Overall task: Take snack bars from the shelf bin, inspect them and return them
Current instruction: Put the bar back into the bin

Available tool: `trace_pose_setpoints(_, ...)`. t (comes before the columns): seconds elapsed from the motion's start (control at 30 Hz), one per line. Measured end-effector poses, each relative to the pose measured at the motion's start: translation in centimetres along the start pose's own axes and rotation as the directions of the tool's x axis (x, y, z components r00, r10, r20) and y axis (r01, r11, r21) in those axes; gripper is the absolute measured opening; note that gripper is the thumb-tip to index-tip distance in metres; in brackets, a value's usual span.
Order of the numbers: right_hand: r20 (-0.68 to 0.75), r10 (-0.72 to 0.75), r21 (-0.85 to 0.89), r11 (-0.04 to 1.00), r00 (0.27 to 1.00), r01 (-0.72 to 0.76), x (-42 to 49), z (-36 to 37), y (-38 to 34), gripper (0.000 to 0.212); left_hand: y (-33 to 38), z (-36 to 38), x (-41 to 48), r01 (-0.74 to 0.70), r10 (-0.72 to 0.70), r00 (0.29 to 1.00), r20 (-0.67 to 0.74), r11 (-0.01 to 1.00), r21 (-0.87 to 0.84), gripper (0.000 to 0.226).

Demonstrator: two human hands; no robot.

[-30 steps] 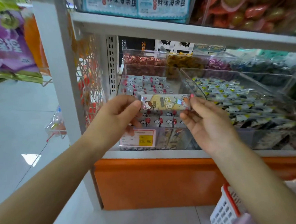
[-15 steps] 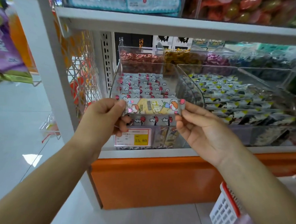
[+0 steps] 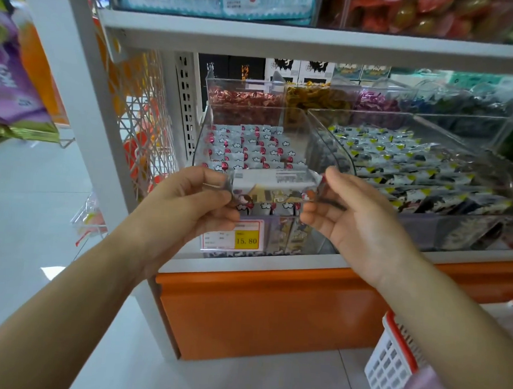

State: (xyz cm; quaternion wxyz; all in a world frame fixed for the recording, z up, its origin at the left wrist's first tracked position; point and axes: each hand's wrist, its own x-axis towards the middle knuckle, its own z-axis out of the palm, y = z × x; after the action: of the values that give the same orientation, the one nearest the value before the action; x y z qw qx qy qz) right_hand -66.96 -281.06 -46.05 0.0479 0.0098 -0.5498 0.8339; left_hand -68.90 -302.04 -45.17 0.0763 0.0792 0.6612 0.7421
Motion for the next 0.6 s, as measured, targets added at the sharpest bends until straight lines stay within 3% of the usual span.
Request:
trace_pose_setpoints(0.13, 0.005, -0.085, -0.187, 0.979, 0.996, 0.084, -0.1, -0.1, 0.5, 0.003, 0.3, -0.1, -0.1, -0.008, 0.009, 0.999, 0.036, 0.999, -0.036, 0.018)
trace_pose_setpoints(0.27, -0.001, -0.129, -0.29, 0.949, 0.992, 0.124, 0.2, -0.4, 0.4, 0.011, 0.6, -0.3, -0.2, 0.003, -0.002, 0.998, 0.055, 1.0, -0.021, 0.04)
trace_pose_setpoints(0.47, 0.127, -0.186, -0.565, 0.794, 0.974, 0.225, -0.3, -0.1, 0.6, 0.019, 0.8, 0.1, -0.6, -0.098, 0.085, 0.995, 0.059, 0.958, 0.271, 0.038)
trace_pose_setpoints(0.6, 0.125, -0.185, -0.565, 0.794, 0.975, 0.223, -0.3, 0.2, 0.6, 0.012, 1.2, 0.0, -0.9, -0.143, 0.12, 0.989, 0.082, 0.911, 0.386, 0.034)
